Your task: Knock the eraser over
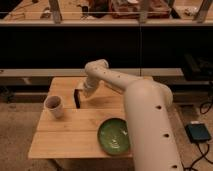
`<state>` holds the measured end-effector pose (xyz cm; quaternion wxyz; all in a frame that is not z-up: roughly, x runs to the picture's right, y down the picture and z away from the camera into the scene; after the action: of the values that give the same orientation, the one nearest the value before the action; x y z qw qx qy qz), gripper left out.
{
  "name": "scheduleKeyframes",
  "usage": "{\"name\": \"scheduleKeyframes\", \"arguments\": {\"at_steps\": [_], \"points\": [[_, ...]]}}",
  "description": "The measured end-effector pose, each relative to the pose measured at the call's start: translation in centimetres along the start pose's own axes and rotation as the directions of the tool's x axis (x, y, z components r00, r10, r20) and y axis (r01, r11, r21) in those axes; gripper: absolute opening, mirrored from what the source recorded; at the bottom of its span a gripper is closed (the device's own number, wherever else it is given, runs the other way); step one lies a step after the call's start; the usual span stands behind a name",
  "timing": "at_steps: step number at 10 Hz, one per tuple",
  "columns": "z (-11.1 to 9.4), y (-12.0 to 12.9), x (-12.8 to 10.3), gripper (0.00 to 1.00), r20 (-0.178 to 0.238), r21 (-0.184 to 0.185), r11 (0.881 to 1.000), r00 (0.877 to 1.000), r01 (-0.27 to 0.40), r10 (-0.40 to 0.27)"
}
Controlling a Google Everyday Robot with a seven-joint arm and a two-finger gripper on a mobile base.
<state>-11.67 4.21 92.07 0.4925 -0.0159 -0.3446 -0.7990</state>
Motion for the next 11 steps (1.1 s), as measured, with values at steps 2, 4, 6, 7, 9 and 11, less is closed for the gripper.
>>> {"name": "scheduleKeyframes", "arguments": {"at_steps": [2, 4, 6, 7, 9, 11], "points": [[-0.8, -1.2, -2.7, 0.15, 0.006, -0.01, 1.0, 1.0, 0.012, -0.012], [-1.9, -4.0, -4.7, 0.15, 0.016, -0.029, 0.998, 0.998, 0.053, -0.053], [-3.4, -4.3, -6.0, 0.15, 0.015, -0.044, 0.997, 0.998, 0.064, -0.063], [-3.4, -4.3, -6.2, 0.15, 0.016, -0.043, 0.997, 0.998, 0.063, -0.062], [-2.9, -4.2, -4.8, 0.15, 0.013, -0.04, 0.997, 0.998, 0.068, -0.067], [-2.9, -3.6, -3.2, 0.15, 0.011, -0.04, 0.996, 0.997, 0.076, -0.075]]}}
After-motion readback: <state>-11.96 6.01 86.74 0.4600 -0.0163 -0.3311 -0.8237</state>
